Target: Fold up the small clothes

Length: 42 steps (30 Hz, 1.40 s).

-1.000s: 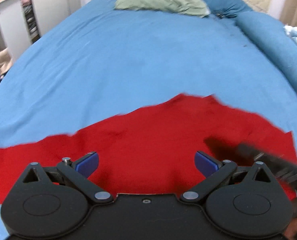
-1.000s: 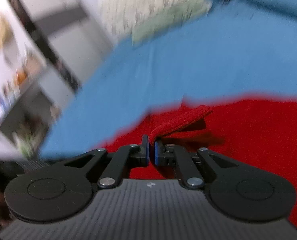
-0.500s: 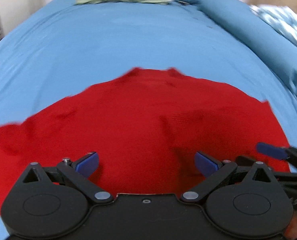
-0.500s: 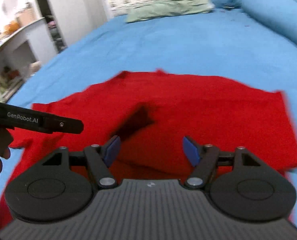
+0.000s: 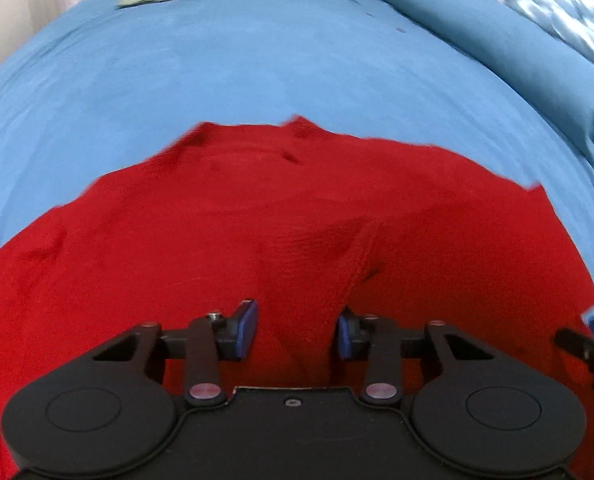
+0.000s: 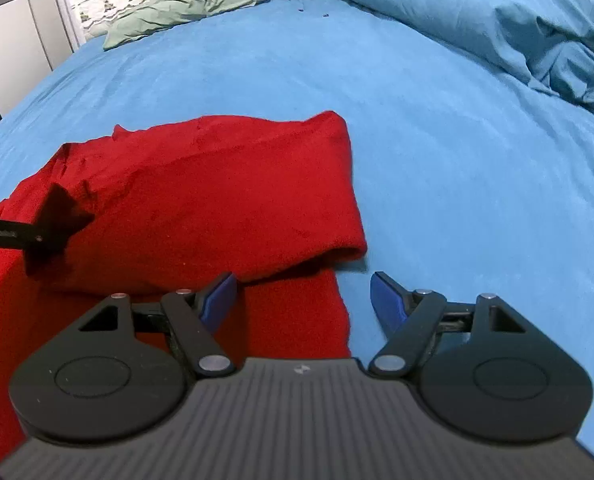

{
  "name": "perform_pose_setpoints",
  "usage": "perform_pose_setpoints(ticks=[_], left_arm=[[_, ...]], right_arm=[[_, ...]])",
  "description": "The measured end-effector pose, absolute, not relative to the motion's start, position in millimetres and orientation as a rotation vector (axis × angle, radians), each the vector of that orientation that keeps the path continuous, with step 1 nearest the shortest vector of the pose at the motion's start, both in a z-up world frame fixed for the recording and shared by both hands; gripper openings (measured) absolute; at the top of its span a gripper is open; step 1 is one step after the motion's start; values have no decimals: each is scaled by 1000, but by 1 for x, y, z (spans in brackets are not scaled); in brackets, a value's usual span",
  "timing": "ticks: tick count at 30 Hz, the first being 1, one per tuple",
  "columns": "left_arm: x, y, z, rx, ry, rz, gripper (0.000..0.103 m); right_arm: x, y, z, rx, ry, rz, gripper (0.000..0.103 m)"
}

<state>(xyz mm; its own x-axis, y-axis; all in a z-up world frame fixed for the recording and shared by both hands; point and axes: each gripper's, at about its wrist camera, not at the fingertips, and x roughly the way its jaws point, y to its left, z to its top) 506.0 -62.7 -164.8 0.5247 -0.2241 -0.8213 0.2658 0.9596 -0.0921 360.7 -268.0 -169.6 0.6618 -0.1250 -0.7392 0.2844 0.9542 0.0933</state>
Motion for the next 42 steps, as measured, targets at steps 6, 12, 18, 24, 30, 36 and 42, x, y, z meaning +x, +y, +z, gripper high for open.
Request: perform_pose_setpoints(ticks=[6, 12, 18, 24, 30, 36, 42], left_arm=[[501, -24, -171, -105, 991, -206, 39], [504, -22, -171, -181, 958, -256, 30], [502, -16, -130, -180, 839, -214, 4], [484, 33, -88, -146, 719, -56, 4], [480, 58, -120, -131, 791, -3, 4], [472, 64, -134, -144, 808, 24, 5], [453, 77, -150, -87, 894, 87, 23]], right_arm=[[366, -265, -176, 218, 820, -228, 90], [367, -269, -179, 191, 830, -208, 93], [370, -264, -184, 125, 830, -206, 95], [381, -258, -177, 30, 831, -224, 95], [396, -263, -176, 26, 856, -260, 92], [399, -284, -177, 4, 884, -328, 92], [396, -282, -171, -31, 907, -286, 92]])
